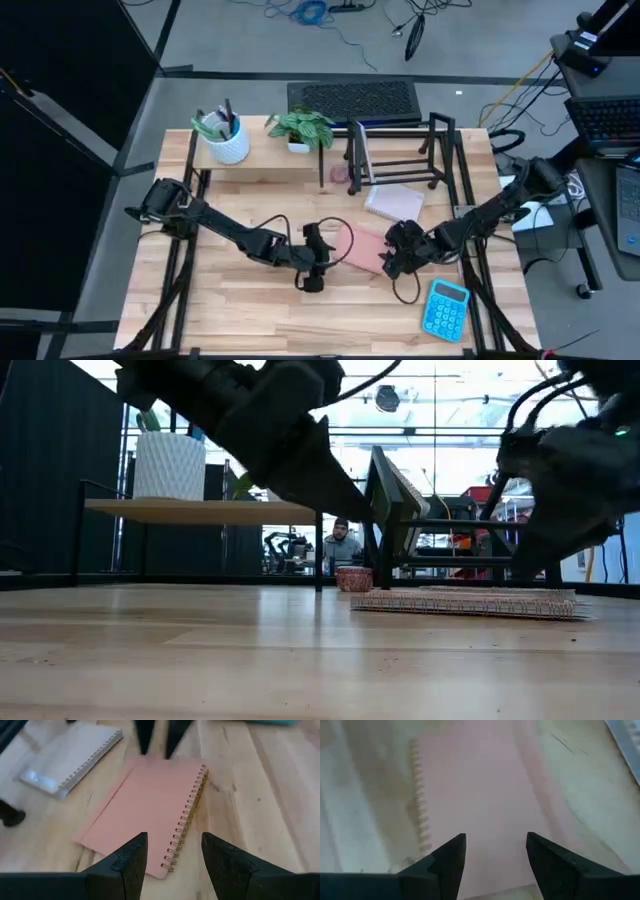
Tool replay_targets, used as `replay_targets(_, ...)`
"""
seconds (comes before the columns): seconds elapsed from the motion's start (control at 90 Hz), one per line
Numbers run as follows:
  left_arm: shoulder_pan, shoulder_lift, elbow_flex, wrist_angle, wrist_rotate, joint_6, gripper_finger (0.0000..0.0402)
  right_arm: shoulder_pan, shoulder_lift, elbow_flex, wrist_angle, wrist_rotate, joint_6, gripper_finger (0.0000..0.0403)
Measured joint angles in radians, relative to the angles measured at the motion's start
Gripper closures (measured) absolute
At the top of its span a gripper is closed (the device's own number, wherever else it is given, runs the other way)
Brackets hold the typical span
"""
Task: Stock shelves
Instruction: Put the pink notebook on the black bookshelf
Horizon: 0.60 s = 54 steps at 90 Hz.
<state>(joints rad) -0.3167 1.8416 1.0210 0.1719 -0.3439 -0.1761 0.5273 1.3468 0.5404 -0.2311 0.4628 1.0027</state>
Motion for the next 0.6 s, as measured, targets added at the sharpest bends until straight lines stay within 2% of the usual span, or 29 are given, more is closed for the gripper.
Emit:
replay_targets(0.144, 0.032, 0.014, 0.000, 0.007, 0.002, -0.028, 0.0228, 0.090, 0.002, 0.000, 0.080, 0.085, -0.170, 0.0211)
replay_targets(0.3, 0.081, 0.050, 0.000, 0.015, 0.035, -0.060, 0.0228, 0.152, 0.044, 0.000, 0.159, 0.089, -0.397, 0.0211)
replay_targets(0.411, 0.101, 0.090, 0.000, 0.016, 0.100, -0.093, 0.0228, 0.165, 0.090, 0.001, 0.155, 0.089, -0.365, 0.0212)
replay_targets(0.6, 0.101, 0.124, 0.000, 0.040, 0.113, -0.132, 0.0228, 0.176, 0.183, 0.001, 0.192, 0.067, -0.309, 0.0223)
